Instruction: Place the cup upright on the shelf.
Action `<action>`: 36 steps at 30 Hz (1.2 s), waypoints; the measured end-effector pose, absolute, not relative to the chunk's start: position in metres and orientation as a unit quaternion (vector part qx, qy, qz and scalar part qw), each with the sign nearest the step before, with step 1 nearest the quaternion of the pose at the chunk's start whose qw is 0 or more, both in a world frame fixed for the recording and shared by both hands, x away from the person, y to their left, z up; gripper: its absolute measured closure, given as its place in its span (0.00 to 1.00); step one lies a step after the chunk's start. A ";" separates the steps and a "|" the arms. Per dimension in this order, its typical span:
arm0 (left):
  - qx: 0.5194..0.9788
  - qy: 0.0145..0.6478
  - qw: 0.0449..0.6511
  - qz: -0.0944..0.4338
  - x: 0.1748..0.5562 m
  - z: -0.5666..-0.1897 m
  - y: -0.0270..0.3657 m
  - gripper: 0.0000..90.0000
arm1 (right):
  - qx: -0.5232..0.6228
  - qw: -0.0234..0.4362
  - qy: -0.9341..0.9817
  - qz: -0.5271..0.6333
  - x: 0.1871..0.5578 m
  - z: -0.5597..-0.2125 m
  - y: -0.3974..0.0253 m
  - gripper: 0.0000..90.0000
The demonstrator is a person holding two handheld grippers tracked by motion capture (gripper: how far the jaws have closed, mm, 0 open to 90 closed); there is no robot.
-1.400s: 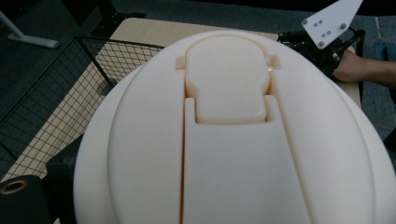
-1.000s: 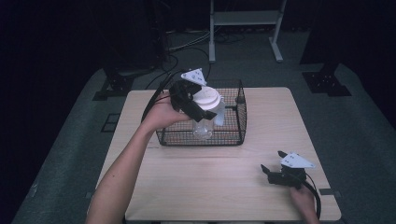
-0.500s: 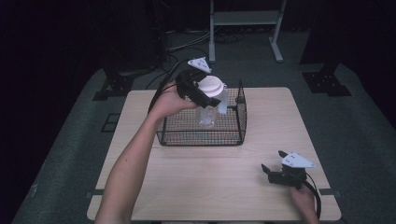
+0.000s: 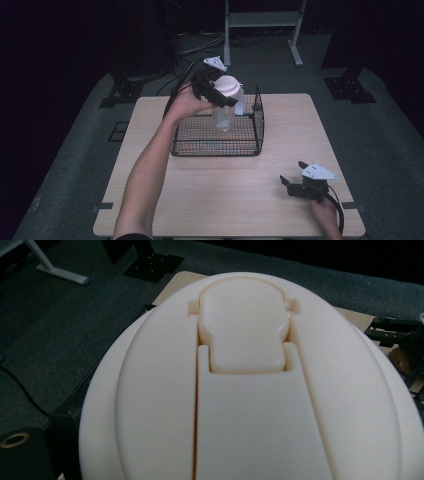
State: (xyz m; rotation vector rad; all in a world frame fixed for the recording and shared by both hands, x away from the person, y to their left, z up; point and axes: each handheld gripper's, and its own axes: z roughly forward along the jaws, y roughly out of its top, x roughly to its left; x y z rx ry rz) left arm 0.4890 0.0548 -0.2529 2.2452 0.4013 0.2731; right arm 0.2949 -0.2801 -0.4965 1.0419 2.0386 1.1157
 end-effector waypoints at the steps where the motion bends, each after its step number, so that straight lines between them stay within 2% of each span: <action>1: 0.892 0.160 0.407 0.110 0.490 -0.255 0.054 0.05 | 0.393 0.291 0.765 0.419 0.295 -0.496 -0.280 0.15; 19: 0.900 0.179 0.386 0.100 0.516 -0.289 0.039 0.05 | 0.392 0.291 0.763 0.423 0.295 -0.496 -0.281 0.15; 36: 0.903 0.211 0.365 0.084 0.531 -0.329 0.042 0.05 | 0.392 0.291 0.762 0.425 0.295 -0.496 -0.281 0.15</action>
